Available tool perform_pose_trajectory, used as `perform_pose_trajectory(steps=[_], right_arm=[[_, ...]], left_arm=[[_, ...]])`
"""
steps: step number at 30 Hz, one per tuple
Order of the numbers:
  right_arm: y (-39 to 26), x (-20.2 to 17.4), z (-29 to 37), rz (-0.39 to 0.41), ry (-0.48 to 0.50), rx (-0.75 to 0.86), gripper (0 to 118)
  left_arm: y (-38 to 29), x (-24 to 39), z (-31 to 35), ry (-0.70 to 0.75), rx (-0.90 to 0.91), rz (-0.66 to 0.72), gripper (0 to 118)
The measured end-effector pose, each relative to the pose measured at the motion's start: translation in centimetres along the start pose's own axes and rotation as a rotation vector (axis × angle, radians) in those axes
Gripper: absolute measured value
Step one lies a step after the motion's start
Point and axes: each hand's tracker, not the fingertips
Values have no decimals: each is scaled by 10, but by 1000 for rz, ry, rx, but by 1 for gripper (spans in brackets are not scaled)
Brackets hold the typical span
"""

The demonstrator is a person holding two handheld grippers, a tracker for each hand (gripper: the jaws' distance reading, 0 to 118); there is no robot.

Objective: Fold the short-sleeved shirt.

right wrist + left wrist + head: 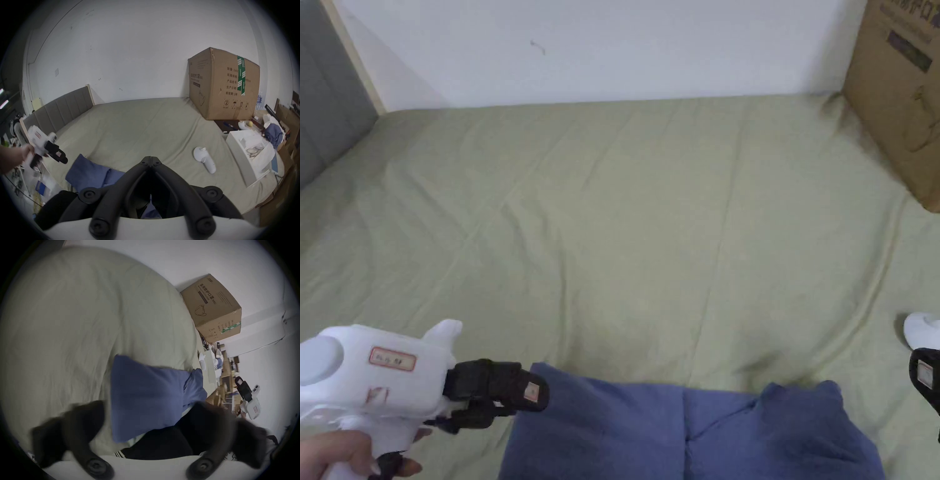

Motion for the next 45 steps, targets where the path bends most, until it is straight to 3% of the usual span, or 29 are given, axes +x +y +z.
perform_pose_trajectory(steps=[1,8,9,10,15,16,17,19,21,23,27,31,33,36,43,44,45], right_arm=[[0,-3,0,-16,26,-4,0],[0,-23,-12,49,28,-68,0],[0,-24,-15,54,27,-75,0],[1,-26,-18,58,23,-80,0],[3,-31,-25,54,14,-88,0],[3,-31,-25,50,17,-85,0],[3,-31,-25,48,22,-83,0],[1,-34,-26,50,28,-86,0],[0,-35,-26,55,35,-93,0],[1,-37,-24,60,51,-94,0],[7,-40,-15,89,65,-58,0],[12,-35,-7,73,89,-7,0],[12,-32,-4,66,93,5,0],[11,-23,2,46,105,21,0],[3,2,17,17,78,19,0],[2,5,19,11,71,17,0],[1,9,21,4,61,14,0]], left_arm=[[-2,-14,-5,-28,12,-13,118],[-2,-71,-55,-292,-43,204,118],[-1,-68,-65,-368,-51,196,118],[-2,-51,-74,-572,-93,267,118],[-6,-35,-81,-448,-67,138,117],[-5,-41,-79,-443,-59,153,109],[-5,-43,-75,-411,-36,167,91],[-5,-46,-61,-294,12,160,8],[-14,-29,-62,-119,37,122,8],[-13,-21,-54,-108,64,74,8],[-16,24,-16,178,185,-70,8],[0,31,26,541,289,-43,8],[0,47,29,611,257,-47,8],[-6,88,10,593,229,-184,8],[0,166,-113,317,3,-169,10],[0,173,-131,284,-27,-167,17],[0,179,-150,212,-55,-149,33]])
